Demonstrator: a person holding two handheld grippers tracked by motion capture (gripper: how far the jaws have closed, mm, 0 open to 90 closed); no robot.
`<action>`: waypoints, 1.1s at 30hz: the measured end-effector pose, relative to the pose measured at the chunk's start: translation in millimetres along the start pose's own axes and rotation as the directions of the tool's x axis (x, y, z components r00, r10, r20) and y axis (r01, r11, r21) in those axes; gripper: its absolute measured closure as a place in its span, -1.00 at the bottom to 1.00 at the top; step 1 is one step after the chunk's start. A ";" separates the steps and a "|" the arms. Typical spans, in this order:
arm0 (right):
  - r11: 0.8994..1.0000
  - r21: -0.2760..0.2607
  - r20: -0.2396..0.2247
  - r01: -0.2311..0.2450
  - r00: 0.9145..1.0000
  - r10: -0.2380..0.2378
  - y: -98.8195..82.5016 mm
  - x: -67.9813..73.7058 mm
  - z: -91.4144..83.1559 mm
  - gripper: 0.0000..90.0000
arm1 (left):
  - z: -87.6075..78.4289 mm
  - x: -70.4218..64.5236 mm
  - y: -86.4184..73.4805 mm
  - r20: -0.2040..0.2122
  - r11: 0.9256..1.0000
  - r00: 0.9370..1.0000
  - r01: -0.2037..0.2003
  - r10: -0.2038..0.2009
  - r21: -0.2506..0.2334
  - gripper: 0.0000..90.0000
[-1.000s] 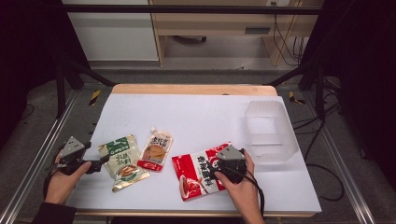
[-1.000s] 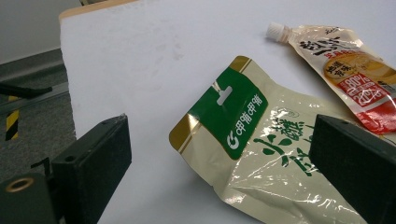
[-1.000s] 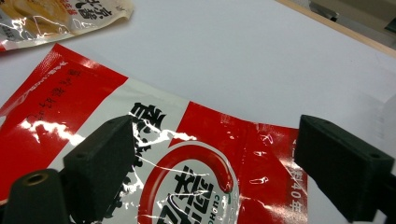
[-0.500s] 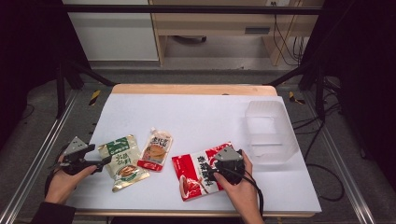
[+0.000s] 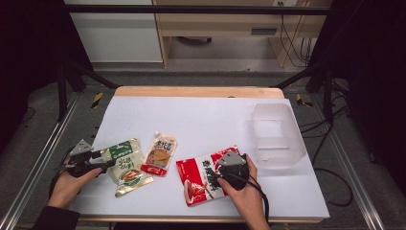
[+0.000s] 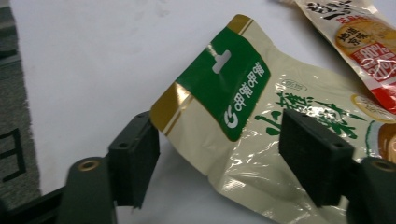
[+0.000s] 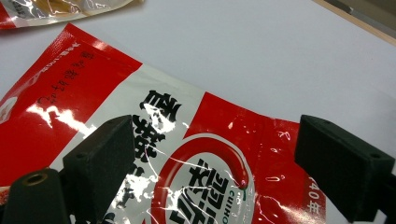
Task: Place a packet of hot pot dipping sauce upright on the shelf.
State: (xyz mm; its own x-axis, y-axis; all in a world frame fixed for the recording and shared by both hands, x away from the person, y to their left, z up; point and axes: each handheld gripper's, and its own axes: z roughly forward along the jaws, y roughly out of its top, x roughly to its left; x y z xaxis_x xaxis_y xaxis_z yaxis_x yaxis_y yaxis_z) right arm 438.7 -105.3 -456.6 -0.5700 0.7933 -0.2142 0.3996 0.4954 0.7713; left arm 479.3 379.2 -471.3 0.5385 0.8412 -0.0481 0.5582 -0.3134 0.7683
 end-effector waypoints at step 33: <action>0.999 -0.032 0.008 -0.016 1.000 0.016 0.7 -5.5 -2.3 -0.80 | -65.5 -31.1 27.5 -0.076 0.978 0.987 -0.148 0.138 -0.148 1.00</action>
State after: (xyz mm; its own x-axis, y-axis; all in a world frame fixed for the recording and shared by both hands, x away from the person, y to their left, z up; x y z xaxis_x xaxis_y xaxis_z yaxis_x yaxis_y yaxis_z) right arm 440.4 -110.2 -453.5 -0.5581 0.8037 -0.2064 0.3851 0.4712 0.7935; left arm 436.6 373.2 -406.9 0.5611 0.8208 0.1073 0.3723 -0.3660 0.8529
